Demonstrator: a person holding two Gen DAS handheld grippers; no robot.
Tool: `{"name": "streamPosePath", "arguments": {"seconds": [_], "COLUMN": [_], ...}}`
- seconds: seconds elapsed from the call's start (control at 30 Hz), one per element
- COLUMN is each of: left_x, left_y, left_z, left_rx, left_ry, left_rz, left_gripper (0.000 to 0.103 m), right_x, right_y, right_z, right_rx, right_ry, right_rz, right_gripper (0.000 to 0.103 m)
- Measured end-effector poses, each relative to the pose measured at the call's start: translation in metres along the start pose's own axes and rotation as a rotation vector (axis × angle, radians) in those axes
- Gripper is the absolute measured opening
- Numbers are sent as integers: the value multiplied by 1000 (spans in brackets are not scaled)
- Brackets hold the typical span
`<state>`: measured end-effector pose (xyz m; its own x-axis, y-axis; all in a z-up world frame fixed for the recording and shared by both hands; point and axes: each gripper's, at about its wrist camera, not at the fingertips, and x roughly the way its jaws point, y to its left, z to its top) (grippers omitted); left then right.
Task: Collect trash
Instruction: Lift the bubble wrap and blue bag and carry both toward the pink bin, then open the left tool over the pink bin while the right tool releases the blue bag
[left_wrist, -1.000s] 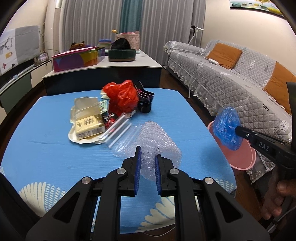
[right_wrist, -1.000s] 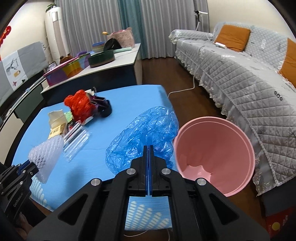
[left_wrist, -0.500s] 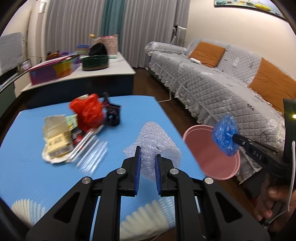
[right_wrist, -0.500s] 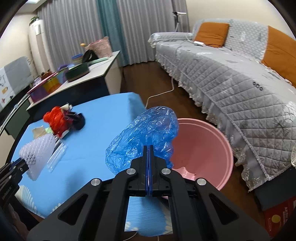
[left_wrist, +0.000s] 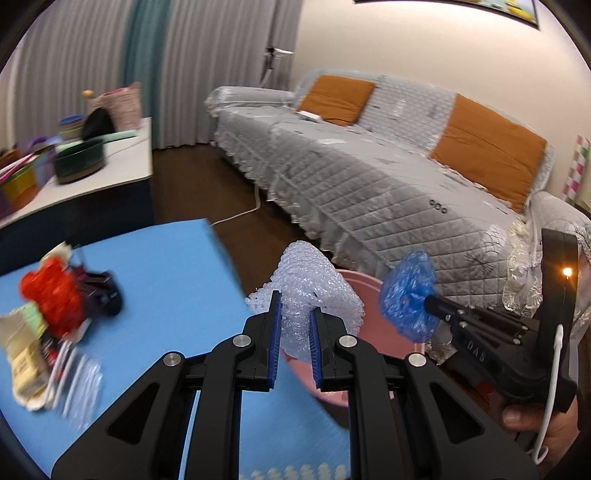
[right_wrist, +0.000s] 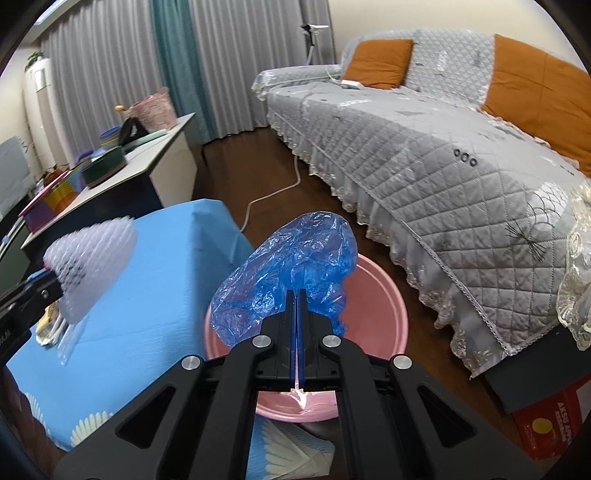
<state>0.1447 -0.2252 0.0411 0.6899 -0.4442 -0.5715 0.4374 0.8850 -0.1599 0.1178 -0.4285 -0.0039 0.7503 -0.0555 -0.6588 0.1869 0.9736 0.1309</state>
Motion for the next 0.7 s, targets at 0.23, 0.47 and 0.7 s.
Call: {"name": "streamPosePath", "arguments": {"seconds": [0.23, 0.47, 0.7], "left_x": [34, 58, 73], "left_y": [-12, -15, -13], "left_z": [9, 7, 6], "left_rx": [30, 40, 48], "left_ry": [31, 70, 98], "left_rz": [-49, -66, -75], "left_gripper": [14, 14, 14], "right_x": [8, 15, 21], "right_y": [-14, -20, -18], "right_z": [2, 3, 4], "right_rx": [7, 12, 9], "right_ry": [-1, 3, 6], "right_rz": [-34, -48, -50], "right_gripper": [0, 0, 0]}}
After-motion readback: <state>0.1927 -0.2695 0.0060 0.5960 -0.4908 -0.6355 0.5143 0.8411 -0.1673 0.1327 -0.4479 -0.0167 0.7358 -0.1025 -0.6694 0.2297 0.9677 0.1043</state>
